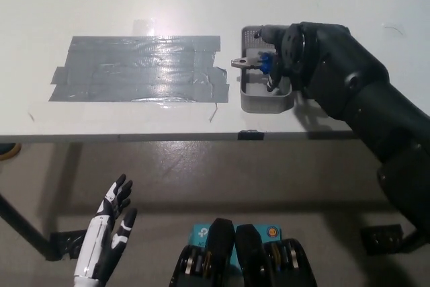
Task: The robot picks the blue plier placed on top of the container and places it on the grey area of the table
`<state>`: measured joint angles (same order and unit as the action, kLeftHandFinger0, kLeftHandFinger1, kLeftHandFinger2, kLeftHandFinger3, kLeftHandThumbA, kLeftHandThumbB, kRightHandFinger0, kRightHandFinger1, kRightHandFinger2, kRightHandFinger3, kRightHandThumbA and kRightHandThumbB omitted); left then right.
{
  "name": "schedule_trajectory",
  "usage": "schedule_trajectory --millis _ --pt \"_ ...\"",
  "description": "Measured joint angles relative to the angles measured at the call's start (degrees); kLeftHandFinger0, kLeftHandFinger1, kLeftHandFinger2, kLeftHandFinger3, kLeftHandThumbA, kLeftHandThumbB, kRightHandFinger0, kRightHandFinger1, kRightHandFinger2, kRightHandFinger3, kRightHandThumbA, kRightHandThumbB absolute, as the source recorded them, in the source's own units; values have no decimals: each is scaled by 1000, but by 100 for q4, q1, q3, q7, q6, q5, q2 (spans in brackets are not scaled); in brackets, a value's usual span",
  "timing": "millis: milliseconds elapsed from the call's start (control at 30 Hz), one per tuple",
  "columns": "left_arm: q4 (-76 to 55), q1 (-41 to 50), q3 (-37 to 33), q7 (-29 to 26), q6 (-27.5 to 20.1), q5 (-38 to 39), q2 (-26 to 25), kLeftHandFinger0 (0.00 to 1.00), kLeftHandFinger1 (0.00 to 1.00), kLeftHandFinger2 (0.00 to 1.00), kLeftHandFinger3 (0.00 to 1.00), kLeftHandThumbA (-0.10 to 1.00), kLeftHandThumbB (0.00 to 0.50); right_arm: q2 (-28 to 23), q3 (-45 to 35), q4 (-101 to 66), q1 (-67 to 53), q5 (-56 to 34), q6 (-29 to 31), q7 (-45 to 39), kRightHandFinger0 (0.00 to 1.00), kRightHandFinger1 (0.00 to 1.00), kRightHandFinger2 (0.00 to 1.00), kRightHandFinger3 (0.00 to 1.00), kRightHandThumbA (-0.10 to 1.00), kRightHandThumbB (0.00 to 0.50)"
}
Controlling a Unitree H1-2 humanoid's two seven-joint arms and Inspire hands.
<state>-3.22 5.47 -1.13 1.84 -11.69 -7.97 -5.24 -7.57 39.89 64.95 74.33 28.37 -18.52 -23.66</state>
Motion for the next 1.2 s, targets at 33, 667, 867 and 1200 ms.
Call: schedule_trajectory --millis 33,667,867,1200 --pt "0 -4 -2 0 -3 0 -1 1000 1000 1000 1000 888 131 0 1 10 -32 17 15 22 1000 1000 1000 1000 990 353" --pt "0 -105 -2 0 -27 2 -21 1000 1000 1000 1000 900 143 74 90 521 -267 511 663 976 90 215 337 555 -100 200" --pt "3 -113 -1 0 -27 3 -32 1000 1000 1000 1000 905 137 32 147 484 -466 704 1009 1693 67 157 355 674 -93 235" --pt "8 -198 0 0 -27 5 -91 1000 1000 1000 1000 910 137 -46 238 538 -563 1006 1538 2545 14 177 532 427 -100 234"
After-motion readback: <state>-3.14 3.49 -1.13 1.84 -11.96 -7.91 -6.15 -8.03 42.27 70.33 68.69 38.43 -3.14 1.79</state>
